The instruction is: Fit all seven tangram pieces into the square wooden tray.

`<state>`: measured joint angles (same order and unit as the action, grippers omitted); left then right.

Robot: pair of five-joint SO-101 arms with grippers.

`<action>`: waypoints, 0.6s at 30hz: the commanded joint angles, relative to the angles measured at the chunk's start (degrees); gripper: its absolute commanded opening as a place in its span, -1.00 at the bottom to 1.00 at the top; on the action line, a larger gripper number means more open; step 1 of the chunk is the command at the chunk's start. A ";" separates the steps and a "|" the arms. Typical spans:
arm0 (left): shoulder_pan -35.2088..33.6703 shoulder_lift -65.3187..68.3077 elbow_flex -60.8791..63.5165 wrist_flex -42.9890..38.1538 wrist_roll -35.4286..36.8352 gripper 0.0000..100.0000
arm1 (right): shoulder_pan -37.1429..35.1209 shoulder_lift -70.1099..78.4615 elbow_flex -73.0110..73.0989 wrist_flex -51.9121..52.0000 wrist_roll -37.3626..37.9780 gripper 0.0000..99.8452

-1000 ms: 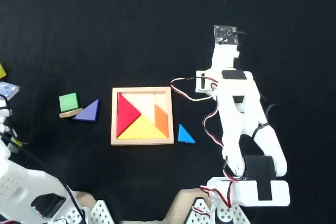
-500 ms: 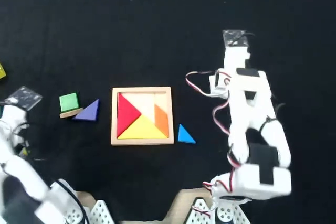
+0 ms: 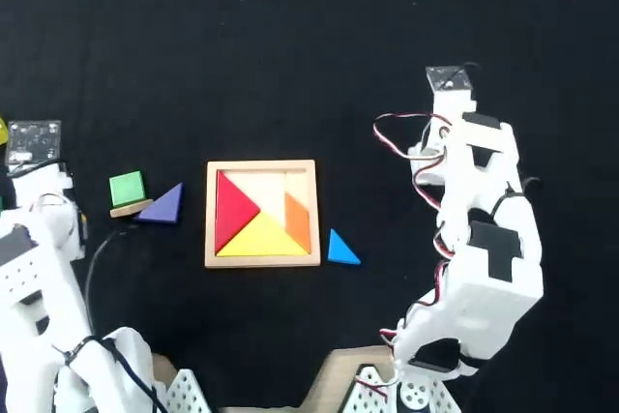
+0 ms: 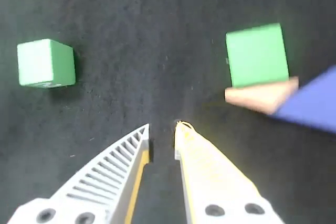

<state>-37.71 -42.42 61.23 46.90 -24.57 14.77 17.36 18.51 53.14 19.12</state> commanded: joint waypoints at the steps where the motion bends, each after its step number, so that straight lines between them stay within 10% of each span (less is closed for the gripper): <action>1: 1.01 -1.85 3.82 -9.85 10.99 -0.81 | 2.90 -0.22 -2.95 0.35 4.48 -0.98; 7: 1.45 -1.93 8.13 -13.80 23.56 -0.80 | 10.46 -0.04 -2.77 -3.87 12.31 -0.98; 18: 1.54 -1.93 11.38 -15.03 24.09 -0.80 | 14.51 11.38 -6.90 -4.48 19.25 -0.98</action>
<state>-37.01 -43.03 72.84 32.66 -1.01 25.67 23.87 14.46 49.89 37.49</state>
